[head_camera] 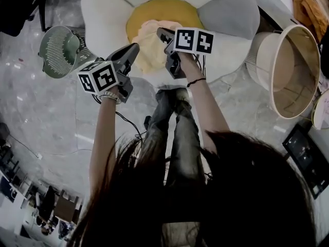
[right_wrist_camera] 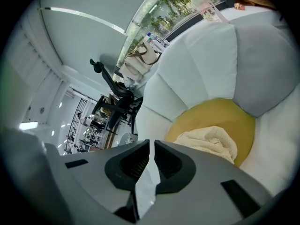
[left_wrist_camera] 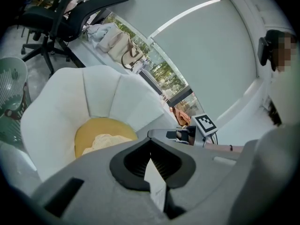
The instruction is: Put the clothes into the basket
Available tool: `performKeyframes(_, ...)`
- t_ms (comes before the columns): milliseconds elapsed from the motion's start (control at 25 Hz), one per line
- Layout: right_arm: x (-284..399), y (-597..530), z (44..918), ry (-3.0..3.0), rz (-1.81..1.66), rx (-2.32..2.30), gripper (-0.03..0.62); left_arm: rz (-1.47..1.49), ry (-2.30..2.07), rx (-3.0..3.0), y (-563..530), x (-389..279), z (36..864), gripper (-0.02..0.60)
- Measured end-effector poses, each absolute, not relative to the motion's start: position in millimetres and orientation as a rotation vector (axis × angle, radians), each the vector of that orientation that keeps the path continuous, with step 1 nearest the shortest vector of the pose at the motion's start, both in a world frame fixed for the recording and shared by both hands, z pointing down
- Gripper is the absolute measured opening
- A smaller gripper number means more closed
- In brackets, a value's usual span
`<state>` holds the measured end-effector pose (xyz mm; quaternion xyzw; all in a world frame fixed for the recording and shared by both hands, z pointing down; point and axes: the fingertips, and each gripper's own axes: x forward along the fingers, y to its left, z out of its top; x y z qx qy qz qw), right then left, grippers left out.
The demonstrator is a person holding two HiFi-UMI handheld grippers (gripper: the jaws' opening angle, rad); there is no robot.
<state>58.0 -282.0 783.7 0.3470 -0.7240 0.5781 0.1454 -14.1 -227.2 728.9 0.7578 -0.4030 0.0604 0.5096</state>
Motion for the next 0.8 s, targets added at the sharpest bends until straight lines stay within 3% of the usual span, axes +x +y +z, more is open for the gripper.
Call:
performKeyframes(320, 55.7, -275.5, 824.1, -2.027, 1.676, 1.008, 0.020, 0.142, -0.959, 1.806, -236.0, -18.5, 756.9, 0.011)
performKeyframes(400, 57.9, -276.8, 833.0, -2.010, 1.677, 1.016, 0.072, 0.129, -0.950, 1.804, -237.6, -17.4, 763.4, 0.011)
performKeyframes(800, 68.1, -278.4, 870.7, -1.971, 1.462, 1.013, 0.143, 0.103, -0.953, 1.787, -237.2, -19.6, 792.0, 0.011)
